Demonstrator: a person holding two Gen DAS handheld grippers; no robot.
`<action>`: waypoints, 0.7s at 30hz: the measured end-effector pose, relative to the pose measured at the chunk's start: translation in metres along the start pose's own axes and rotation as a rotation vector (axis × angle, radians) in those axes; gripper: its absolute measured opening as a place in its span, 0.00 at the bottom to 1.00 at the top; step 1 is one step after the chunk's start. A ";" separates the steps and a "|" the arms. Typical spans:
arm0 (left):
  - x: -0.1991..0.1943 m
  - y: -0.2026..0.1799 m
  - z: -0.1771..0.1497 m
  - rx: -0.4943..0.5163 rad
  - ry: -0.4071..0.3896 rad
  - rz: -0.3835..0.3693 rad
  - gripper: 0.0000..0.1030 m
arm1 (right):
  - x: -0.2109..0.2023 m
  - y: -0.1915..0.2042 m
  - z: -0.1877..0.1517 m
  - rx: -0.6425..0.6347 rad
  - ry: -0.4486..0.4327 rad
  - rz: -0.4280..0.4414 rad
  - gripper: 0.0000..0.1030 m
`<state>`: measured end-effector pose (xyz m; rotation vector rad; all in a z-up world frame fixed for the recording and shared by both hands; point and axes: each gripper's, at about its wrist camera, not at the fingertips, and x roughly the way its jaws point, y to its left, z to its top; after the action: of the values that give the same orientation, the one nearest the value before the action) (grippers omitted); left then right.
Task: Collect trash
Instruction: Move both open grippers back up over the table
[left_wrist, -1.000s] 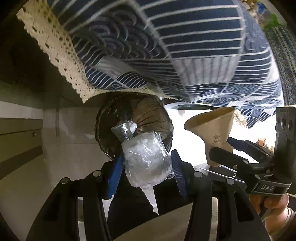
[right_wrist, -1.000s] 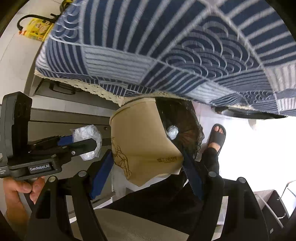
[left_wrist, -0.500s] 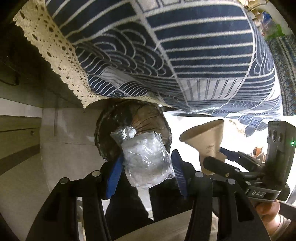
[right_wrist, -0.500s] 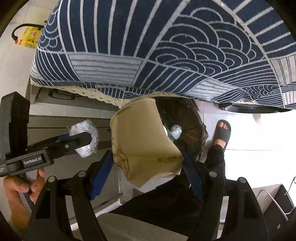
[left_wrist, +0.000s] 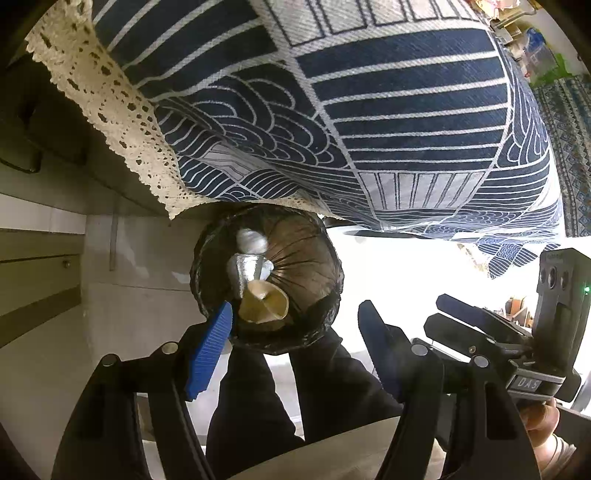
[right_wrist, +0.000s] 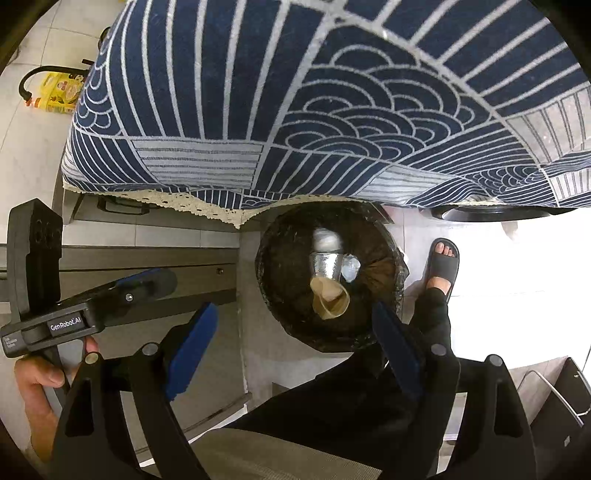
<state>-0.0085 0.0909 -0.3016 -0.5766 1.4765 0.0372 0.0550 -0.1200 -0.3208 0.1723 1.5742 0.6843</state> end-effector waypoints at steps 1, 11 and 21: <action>0.000 0.000 0.000 -0.001 -0.001 0.000 0.66 | 0.000 0.000 0.001 -0.001 -0.002 0.001 0.83; -0.019 -0.005 -0.002 0.022 -0.037 -0.016 0.66 | -0.017 0.014 0.001 -0.026 -0.044 -0.024 0.83; -0.057 -0.017 -0.007 0.069 -0.114 -0.048 0.66 | -0.052 0.034 -0.006 -0.052 -0.120 -0.039 0.83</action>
<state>-0.0156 0.0916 -0.2420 -0.5450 1.3481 -0.0180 0.0472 -0.1199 -0.2592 0.1412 1.4400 0.6722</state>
